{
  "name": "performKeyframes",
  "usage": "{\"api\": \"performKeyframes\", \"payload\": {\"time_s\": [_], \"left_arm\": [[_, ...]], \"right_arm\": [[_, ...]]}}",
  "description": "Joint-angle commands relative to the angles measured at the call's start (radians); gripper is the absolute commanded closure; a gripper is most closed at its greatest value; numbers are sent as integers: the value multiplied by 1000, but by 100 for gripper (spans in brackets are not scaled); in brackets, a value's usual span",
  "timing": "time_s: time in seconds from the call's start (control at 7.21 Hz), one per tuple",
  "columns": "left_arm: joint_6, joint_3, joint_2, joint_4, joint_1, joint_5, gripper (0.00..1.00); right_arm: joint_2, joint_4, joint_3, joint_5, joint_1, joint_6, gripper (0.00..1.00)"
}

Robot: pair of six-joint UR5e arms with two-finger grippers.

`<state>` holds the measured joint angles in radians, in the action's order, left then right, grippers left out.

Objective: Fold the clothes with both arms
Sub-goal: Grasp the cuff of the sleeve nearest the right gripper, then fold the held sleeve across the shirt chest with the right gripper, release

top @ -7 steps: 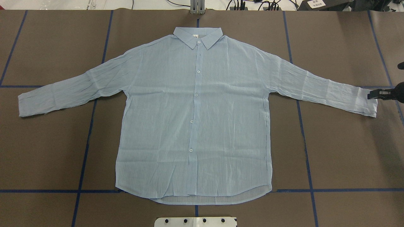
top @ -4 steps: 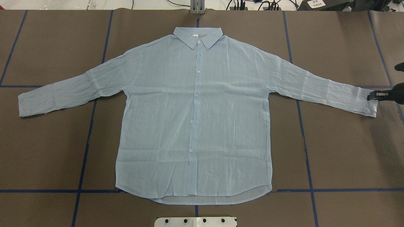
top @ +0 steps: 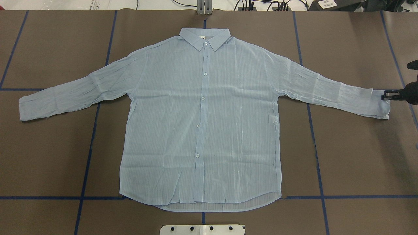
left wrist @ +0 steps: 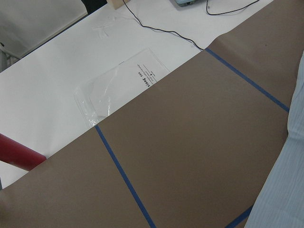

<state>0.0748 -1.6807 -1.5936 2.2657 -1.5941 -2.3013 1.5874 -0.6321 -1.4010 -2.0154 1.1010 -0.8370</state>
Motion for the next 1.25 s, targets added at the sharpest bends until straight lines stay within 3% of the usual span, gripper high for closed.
{"api": "performKeyframes", "payload": {"time_s": [0.0, 0.14, 0.28, 0.55, 0.69, 0.97, 1.11], "left_arm": [[-1, -4, 4, 0, 0, -1, 0], [0, -5, 4, 0, 0, -1, 0], [0, -5, 4, 0, 0, -1, 0], [-1, -5, 6, 0, -1, -1, 0], [-1, -5, 6, 0, -1, -1, 0], [-1, -7, 14, 0, -1, -1, 0], [-1, -5, 14, 0, -1, -1, 0]], "right_arm": [[-55, -295, -236, 4, 32, -10, 100], [-143, -542, -374, 36, 33, -64, 100], [-256, -675, -419, 64, -16, -180, 100], [-502, -841, -399, 259, -213, -449, 100], [-612, -888, -356, 327, -271, -534, 100], [-812, -874, -182, 507, -383, -664, 100], [-875, -770, -79, 594, -442, -668, 100]]}}
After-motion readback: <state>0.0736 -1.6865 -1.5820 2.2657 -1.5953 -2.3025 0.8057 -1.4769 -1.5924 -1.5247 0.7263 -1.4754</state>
